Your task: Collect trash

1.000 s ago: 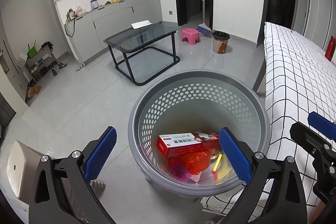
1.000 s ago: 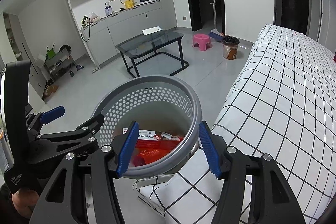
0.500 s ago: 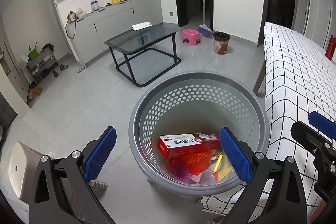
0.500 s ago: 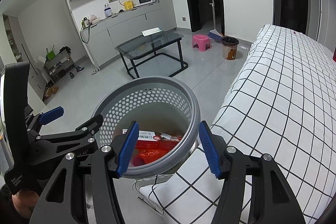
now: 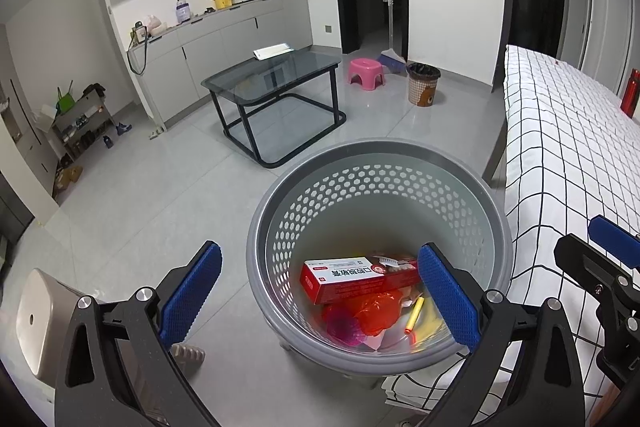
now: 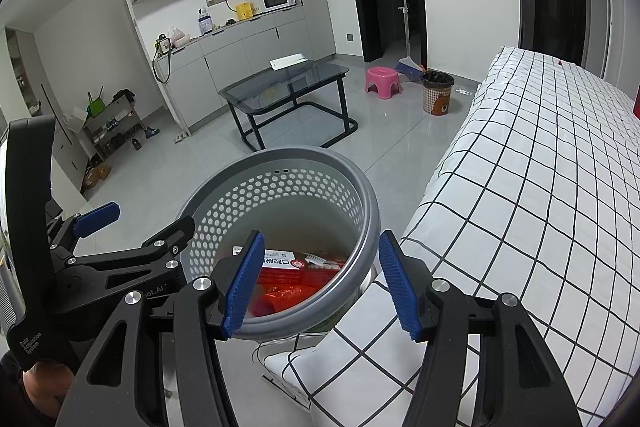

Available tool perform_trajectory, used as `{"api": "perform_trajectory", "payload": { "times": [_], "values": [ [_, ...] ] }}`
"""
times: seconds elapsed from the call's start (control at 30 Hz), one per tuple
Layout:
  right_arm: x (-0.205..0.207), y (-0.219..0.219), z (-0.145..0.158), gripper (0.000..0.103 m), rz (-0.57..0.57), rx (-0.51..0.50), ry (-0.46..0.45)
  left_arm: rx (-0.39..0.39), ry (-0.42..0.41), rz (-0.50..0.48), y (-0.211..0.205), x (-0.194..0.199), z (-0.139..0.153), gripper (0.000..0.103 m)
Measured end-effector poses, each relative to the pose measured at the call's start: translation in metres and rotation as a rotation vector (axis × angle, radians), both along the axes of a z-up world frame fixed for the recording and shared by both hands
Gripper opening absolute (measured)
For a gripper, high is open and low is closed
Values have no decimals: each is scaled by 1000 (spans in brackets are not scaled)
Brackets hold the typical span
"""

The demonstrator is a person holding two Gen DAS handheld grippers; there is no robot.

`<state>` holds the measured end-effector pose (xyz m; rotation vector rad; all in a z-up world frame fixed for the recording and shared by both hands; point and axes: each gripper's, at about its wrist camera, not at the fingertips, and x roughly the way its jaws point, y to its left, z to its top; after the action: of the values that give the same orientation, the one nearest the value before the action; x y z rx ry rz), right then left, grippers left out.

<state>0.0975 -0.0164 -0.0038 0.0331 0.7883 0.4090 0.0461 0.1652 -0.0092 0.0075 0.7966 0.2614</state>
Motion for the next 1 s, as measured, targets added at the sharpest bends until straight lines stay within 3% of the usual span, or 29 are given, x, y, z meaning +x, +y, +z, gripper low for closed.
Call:
{"api": "perform_trajectory", "payload": {
  "times": [1.0],
  "values": [
    [-1, -5, 5, 57, -5, 4, -4, 1, -1, 0, -4, -1, -1, 97]
  ]
}}
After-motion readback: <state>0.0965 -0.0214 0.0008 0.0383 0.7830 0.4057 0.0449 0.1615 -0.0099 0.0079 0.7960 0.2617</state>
